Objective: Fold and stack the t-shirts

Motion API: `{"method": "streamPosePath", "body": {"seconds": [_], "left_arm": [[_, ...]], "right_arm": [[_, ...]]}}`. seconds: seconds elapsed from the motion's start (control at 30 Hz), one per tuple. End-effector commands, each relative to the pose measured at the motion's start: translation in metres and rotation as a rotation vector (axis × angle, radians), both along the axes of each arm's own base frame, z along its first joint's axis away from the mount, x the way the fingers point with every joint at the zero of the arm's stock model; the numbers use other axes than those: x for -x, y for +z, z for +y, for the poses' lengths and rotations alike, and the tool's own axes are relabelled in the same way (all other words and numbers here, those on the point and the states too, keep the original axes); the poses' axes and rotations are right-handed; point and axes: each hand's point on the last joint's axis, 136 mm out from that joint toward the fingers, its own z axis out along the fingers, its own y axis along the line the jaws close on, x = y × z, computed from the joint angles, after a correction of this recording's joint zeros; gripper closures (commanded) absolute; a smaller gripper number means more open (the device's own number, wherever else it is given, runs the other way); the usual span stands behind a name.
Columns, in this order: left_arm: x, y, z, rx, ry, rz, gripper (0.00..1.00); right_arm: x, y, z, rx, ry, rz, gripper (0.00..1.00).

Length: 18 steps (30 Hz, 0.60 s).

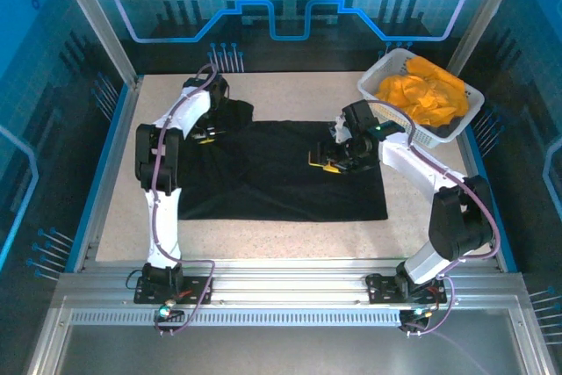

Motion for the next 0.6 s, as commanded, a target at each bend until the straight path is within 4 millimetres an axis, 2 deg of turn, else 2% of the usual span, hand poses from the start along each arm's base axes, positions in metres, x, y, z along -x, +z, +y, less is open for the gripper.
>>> {"method": "streamPosePath", "body": {"seconds": [0.0, 0.1, 0.2, 0.3, 0.37, 0.47, 0.57], "left_arm": [[0.000, -0.008, 0.005, -0.030, -0.015, 0.033, 0.87], [0.000, -0.010, 0.005, -0.030, -0.021, 0.036, 0.87], [-0.001, -0.007, 0.008, -0.039, -0.017, 0.030, 0.79], [0.001, 0.012, 0.016, -0.051, 0.012, -0.013, 0.71], [0.008, 0.036, 0.018, -0.041, 0.039, -0.071, 0.66], [0.033, 0.056, 0.012, 0.034, 0.101, -0.127, 0.66], [0.073, 0.053, -0.001, 0.162, 0.192, -0.116, 0.74]], "right_arm": [[0.006, 0.004, -0.007, 0.007, -0.021, 0.010, 0.45], [0.008, 0.005, -0.012, 0.019, -0.032, 0.009, 0.45], [0.011, 0.001, -0.022, 0.046, -0.059, 0.013, 0.45], [0.014, -0.008, -0.040, 0.087, -0.123, 0.032, 0.46], [0.015, -0.016, -0.054, 0.097, -0.177, 0.046, 0.48], [0.018, -0.034, -0.071, 0.125, -0.233, 0.092, 0.55], [0.022, -0.051, -0.080, 0.170, -0.257, 0.149, 0.61]]}}
